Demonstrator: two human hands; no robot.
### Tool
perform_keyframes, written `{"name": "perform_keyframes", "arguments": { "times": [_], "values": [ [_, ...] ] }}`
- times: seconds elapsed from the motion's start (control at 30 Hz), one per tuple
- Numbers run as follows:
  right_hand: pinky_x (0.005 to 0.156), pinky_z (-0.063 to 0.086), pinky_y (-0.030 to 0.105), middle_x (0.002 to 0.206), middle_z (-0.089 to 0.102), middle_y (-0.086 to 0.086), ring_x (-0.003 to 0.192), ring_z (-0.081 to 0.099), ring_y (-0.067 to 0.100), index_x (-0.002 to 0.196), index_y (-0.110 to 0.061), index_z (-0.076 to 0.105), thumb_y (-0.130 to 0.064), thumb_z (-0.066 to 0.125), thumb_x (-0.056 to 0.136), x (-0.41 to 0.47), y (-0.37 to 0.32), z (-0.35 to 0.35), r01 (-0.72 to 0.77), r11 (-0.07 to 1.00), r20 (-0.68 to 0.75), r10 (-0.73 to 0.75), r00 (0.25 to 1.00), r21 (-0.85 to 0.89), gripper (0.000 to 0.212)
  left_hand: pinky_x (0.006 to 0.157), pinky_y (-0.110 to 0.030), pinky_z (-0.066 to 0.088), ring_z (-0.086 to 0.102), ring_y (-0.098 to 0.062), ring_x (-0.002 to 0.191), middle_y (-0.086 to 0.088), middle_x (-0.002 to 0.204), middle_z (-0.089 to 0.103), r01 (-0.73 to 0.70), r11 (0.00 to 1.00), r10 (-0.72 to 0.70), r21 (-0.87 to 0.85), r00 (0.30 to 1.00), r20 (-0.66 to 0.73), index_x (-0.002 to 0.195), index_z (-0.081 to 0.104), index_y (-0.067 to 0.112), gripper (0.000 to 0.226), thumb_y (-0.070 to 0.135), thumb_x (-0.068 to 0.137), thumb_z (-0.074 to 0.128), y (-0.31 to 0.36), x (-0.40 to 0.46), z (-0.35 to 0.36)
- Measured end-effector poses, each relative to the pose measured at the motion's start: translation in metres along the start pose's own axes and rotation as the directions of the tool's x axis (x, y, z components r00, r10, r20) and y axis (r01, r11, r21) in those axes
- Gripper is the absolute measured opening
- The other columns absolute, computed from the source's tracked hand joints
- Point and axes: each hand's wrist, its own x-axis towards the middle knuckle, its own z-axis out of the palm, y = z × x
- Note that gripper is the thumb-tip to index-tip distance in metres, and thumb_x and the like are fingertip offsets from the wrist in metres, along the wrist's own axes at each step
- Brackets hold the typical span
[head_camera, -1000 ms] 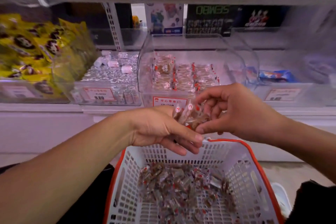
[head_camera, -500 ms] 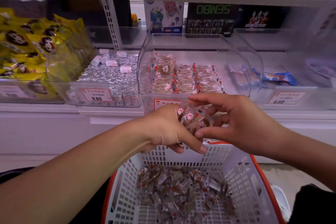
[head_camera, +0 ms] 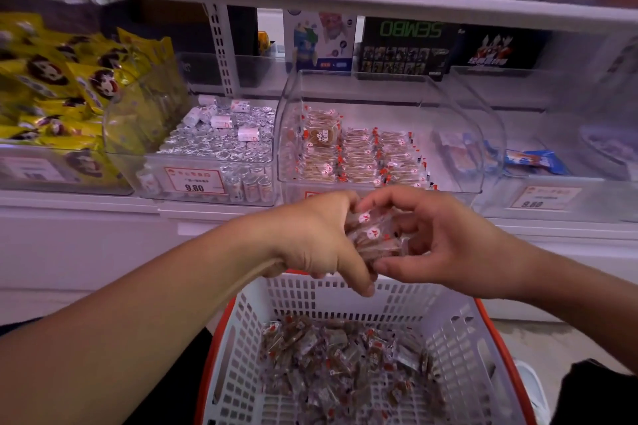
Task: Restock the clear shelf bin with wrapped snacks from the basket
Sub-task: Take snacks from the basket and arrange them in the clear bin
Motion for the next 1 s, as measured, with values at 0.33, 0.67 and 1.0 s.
{"name": "perform_keyframes", "arguments": {
  "times": [0.33, 0.67, 1.0],
  "values": [
    [0.052, 0.047, 0.029, 0.079, 0.074, 0.007, 0.062, 0.06, 0.014, 0.088, -0.014, 0.071, -0.022, 0.08, 0.076, 0.104, -0.021, -0.057, -0.077, 0.991, -0.288, 0.041, 0.957, -0.114, 0.018, 0.049, -0.03, 0.054, 0.073, -0.016, 0.072, -0.002, 0.091, 0.074, -0.157, 0.972, 0.011, -0.173, 0.771, -0.636, 0.101, 0.062, 0.021, 0.045, 0.056, 0.075, 0.076, 0.0, -0.006, -0.097],
    [0.053, 0.041, 0.023, 0.078, 0.064, 0.0, 0.067, 0.057, 0.013, 0.101, -0.01, 0.065, -0.032, 0.084, 0.074, 0.207, 0.047, -0.037, -0.33, 0.782, -0.267, 0.217, 0.939, -0.528, 0.04, 0.049, -0.028, 0.032, 0.054, -0.025, 0.055, -0.003, 0.052, 0.05, 0.152, 0.822, 0.213, 0.548, 0.812, -0.544, 0.051, 0.051, 0.011, 0.039, 0.026, 0.085, 0.061, -0.033, 0.038, -0.096],
    [0.116, 0.028, 0.038, 0.155, 0.032, 0.014, 0.139, 0.034, 0.03, 0.154, -0.015, 0.024, -0.034, 0.061, 0.095, 0.218, 0.055, -0.044, -0.089, 0.532, 0.017, 0.19, 0.982, -0.842, 0.072, 0.068, -0.045, 0.06, 0.071, -0.031, 0.067, -0.015, 0.07, 0.07, 0.101, 0.879, 0.153, 0.466, 0.865, -0.477, 0.072, 0.068, 0.001, 0.033, 0.024, 0.093, 0.059, -0.037, 0.034, -0.099]
  ]
}}
